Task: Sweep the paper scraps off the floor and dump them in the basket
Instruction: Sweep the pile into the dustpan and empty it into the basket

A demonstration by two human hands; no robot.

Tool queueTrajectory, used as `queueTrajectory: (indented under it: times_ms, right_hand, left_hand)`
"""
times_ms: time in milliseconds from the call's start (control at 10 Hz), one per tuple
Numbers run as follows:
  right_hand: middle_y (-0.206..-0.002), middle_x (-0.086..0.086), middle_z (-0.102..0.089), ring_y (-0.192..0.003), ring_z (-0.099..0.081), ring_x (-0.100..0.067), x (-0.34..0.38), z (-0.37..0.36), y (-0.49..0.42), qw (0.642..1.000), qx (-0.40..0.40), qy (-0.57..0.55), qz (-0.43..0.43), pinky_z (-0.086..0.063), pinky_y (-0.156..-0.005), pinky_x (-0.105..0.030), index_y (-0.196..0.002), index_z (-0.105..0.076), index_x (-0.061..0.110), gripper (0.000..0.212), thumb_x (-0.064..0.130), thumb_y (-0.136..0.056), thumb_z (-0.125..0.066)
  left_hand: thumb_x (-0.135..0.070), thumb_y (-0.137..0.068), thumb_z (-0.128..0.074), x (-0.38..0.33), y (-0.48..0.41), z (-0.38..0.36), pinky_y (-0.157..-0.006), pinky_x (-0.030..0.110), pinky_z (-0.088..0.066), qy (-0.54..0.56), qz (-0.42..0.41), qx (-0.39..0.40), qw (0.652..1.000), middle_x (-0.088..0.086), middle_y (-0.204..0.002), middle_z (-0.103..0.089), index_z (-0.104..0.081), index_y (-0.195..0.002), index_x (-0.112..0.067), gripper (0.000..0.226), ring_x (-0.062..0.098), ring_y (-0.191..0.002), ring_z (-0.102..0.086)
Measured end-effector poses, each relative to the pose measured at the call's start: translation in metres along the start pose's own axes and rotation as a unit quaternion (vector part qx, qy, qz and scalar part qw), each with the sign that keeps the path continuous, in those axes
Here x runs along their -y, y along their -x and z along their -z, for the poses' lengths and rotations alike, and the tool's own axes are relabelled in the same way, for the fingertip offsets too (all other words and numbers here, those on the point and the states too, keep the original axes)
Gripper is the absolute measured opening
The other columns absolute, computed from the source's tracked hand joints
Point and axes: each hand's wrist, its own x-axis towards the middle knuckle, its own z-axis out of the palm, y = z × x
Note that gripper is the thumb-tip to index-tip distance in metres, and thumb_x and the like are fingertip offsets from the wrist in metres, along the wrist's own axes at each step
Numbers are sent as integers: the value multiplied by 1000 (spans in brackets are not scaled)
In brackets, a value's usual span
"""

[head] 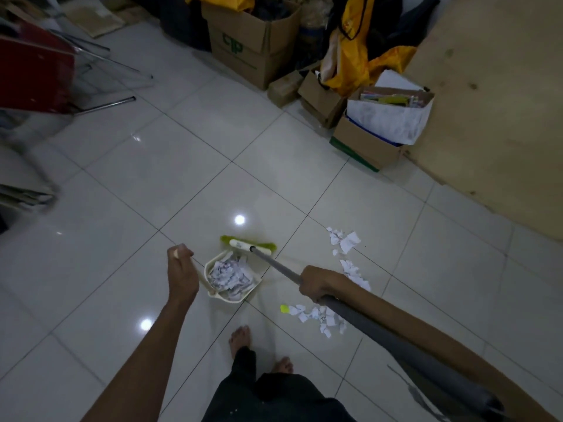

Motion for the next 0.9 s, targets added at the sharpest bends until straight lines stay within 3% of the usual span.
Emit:
queueTrajectory:
  times_ms: [100,200,300,500,600,700,800,900]
  right_hand:
    - [-67,-11,-58,-47,-49,-15,-14,4,13,999,41,-10,12,-38,-45,-23,-87,-60,0,13,7,-88,-49]
    - [-74,-17,-59,-49,-48,-18,-24,6,26,997,51,-58,4,-39,-45,-25,-100,-60,-8,19,3,-88,-51]
    - [-68,-14,-56,-50,-50,-21,-30,6,33,994,45,-96,-2,-41,-43,-26,-109,-57,-11,24,1,-89,-51]
    - [-69,-12,-56,-56,-55,-25,-15,-8,26,995,-19,-101,-13,-43,-44,-25,-97,-55,0,16,7,-87,-45]
    - [-100,-20,-64,-83,-60,-31,-3,-27,11,995,-38,-89,-15,-43,-55,-27,-113,-53,-5,30,12,-89,-48]
    - [-102,-19,-63,-96,-62,-33,4,-44,3,996,-30,-83,-16,-47,-71,-30,-114,-55,-3,31,13,-89,-47]
    - [-75,-8,-54,-82,-63,-29,7,-54,4,998,-9,-65,-12,-50,-71,-30,-100,-60,0,22,13,-86,-48]
    - [-63,-11,-54,-45,-55,-17,7,-62,12,999,17,-37,5,-47,-46,-26,-68,-46,3,18,4,-84,-52]
  left_hand:
    - [-25,-101,-27,-1,-3,-3,-74,30,-34,-14,2,4,1000,11,-91,-48,-44,-98,-9,24,19,-83,-44]
    - [-23,-103,-26,-4,-2,-3,-76,30,-34,-17,8,12,1000,10,-92,-48,-46,-101,-7,25,19,-84,-44]
    - [-21,-103,-26,-6,0,0,-76,29,-33,-19,11,12,1000,11,-93,-48,-46,-101,-8,24,19,-86,-44]
    - [-19,-103,-26,-5,2,6,-76,28,-32,-18,6,17,1000,10,-91,-47,-46,-99,-7,24,19,-85,-43]
    - [-28,-101,-26,-5,3,7,-76,28,-32,-13,-6,23,1000,9,-91,-47,-47,-99,-5,32,19,-85,-44]
    - [-41,-90,-22,-5,3,10,-77,29,-33,-1,-8,38,999,10,-93,-49,-47,-98,-5,44,19,-86,-44]
    - [-44,-88,-22,-3,3,16,-80,29,-34,3,3,56,998,11,-98,-51,-47,-96,-7,45,20,-90,-45]
    - [-40,-94,-25,-1,3,22,-84,29,-32,7,13,78,997,11,-103,-53,-48,-97,-9,39,20,-97,-46]
